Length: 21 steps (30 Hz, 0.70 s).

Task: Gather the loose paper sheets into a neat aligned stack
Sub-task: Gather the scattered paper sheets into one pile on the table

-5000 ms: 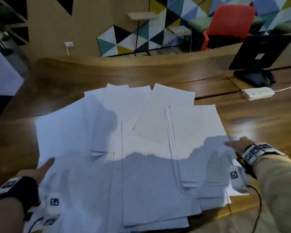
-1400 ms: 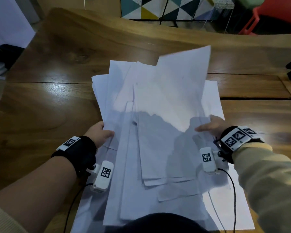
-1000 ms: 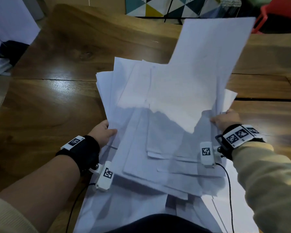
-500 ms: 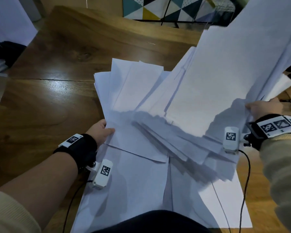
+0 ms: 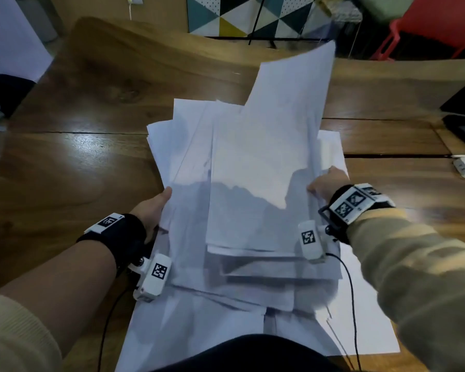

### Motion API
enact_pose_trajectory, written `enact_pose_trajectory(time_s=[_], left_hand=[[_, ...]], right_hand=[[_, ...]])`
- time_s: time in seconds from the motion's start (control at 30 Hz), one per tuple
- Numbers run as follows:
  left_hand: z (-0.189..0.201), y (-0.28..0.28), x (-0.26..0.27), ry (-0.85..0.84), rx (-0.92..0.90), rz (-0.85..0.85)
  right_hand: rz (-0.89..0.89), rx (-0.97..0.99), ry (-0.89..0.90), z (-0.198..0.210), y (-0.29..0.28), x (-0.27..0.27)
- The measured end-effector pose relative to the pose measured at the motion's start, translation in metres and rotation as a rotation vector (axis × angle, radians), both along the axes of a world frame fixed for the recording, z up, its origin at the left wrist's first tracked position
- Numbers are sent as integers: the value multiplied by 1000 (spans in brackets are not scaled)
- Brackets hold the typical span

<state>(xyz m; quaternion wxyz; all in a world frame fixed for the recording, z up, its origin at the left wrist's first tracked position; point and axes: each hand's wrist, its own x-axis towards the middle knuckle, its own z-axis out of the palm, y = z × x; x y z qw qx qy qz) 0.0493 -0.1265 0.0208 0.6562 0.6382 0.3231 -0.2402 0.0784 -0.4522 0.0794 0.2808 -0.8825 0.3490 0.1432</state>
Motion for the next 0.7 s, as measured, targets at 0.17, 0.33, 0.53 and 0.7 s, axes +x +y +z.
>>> enact_pose_trajectory(time_s=[0.17, 0.33, 0.53, 0.7], left_hand=[[4, 1, 1, -27, 16, -151], [12, -2, 2, 15, -25, -207], [7, -2, 4, -78, 49, -301], [-2, -1, 5, -113, 139, -299]], right_hand=[[16, 69, 107, -27, 14, -11], [40, 321, 81, -48, 0, -11], [45, 257, 1, -44, 7, -21], [-300, -100, 77, -32, -34, -44]])
